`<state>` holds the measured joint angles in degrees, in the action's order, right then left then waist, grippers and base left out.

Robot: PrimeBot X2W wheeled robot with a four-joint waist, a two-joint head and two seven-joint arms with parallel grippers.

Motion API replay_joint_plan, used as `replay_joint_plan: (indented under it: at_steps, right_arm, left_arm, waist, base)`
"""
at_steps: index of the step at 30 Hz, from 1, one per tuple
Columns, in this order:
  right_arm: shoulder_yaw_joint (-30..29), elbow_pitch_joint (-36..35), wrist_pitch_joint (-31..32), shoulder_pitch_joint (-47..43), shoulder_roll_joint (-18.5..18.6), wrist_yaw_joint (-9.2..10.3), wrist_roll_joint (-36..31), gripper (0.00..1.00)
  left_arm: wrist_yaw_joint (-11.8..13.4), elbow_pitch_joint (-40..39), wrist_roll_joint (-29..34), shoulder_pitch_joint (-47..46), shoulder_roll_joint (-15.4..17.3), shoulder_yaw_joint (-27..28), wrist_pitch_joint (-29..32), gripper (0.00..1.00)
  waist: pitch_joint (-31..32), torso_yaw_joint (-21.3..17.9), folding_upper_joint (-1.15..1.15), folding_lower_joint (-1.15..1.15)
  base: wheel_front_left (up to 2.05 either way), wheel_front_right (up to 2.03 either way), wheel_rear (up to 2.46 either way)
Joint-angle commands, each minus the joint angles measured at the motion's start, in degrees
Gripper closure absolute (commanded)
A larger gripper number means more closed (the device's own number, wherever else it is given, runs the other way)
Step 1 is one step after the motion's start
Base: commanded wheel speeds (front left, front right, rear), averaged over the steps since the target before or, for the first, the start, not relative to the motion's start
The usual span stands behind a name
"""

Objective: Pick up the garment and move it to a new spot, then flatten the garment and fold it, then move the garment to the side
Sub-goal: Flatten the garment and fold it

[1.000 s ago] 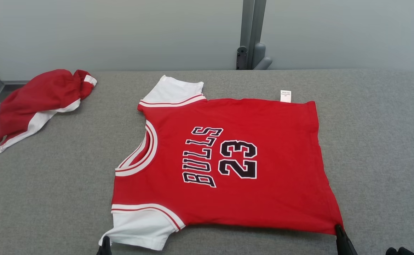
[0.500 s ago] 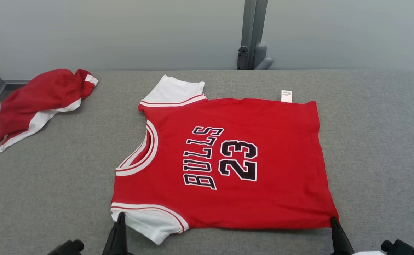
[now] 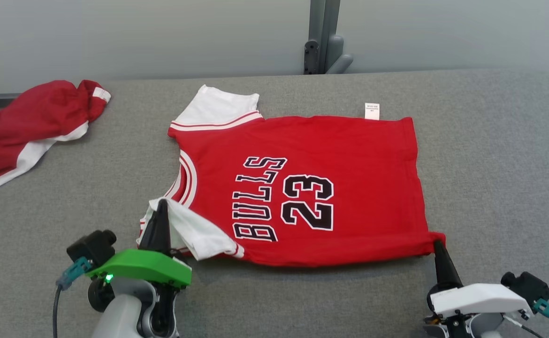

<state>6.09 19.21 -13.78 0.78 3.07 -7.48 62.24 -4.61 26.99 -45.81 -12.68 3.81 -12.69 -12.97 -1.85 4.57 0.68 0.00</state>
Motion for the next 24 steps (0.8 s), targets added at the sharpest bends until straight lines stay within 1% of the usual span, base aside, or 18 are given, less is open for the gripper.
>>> replay_joint_plan:
  at_steps: [1, 3, 11, 17, 24]
  right_arm:
    - [0.2, 0.7, 0.0, 1.8, 0.1, -0.01, 0.3, 1.00]
    - [0.5, 2.1, -0.3, 4.8, 0.0, -0.01, 1.2, 1.00]
    - [0.5, 8.8, -0.9, 14.3, -0.1, 0.00, 1.9, 1.00]
    - [2.3, 13.5, -1.2, 20.0, -0.2, 0.00, 1.5, 1.00]
    - [3.5, 16.8, -1.4, 23.8, -0.2, -0.01, 1.4, 1.00]
  left_arm:
    - [-0.4, 1.8, 0.8, -2.8, -0.1, -0.1, -0.7, 1.00]
    - [-0.8, 6.3, 1.0, -7.8, -0.4, -0.2, -1.4, 1.00]
    - [-1.5, 17.1, 1.6, -18.3, -0.9, -0.2, -2.2, 1.00]
    - [-2.0, 19.5, 1.0, -22.2, -0.9, -0.1, -2.2, 1.00]
    - [-2.1, 20.7, 0.9, -23.8, -0.9, 0.1, -2.2, 1.00]
  waist:
    - [-1.7, -0.8, -0.68, 0.00]
    - [-3.4, -1.3, -0.68, 0.00]
    - [-8.3, -2.6, -0.68, 0.00]
    - [-10.7, -3.4, -0.68, 0.00]
    - [-11.6, -3.3, -0.68, 0.00]
  base:
    - [0.00, 0.00, 0.00]
    - [0.00, 0.00, 0.00]
    - [0.00, 0.00, 0.00]
    - [0.00, 0.00, 0.00]
    - [0.00, 0.00, 0.00]
